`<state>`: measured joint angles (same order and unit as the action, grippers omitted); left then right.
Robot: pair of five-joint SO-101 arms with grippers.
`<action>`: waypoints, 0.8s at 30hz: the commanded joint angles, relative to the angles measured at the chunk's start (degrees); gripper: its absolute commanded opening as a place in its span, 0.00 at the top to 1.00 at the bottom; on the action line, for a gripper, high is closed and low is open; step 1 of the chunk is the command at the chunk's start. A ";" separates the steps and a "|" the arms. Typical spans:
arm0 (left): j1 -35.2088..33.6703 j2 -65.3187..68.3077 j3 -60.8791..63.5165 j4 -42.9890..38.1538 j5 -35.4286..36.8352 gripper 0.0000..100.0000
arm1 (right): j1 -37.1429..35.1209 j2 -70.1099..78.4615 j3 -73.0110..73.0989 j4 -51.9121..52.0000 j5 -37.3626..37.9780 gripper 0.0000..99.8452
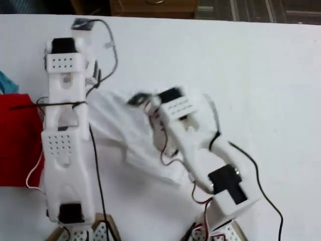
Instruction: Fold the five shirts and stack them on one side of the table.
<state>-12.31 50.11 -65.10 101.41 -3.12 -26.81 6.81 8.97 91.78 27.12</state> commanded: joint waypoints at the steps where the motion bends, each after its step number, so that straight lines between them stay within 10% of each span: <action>1: -3.87 -3.60 0.40 -1.32 2.02 0.86 | 8.92 1.10 -9.67 -5.32 0.79 0.98; 8: -7.91 0.70 0.66 -0.97 3.78 0.86 | 15.25 20.00 -28.92 -13.76 -4.13 0.98; 24: -13.54 1.93 -8.31 -0.35 3.87 0.86 | 19.03 58.77 -73.32 3.74 -0.88 0.98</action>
<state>-23.65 52.57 -68.09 100.79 0.31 -10.46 61.58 -57.49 93.10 23.25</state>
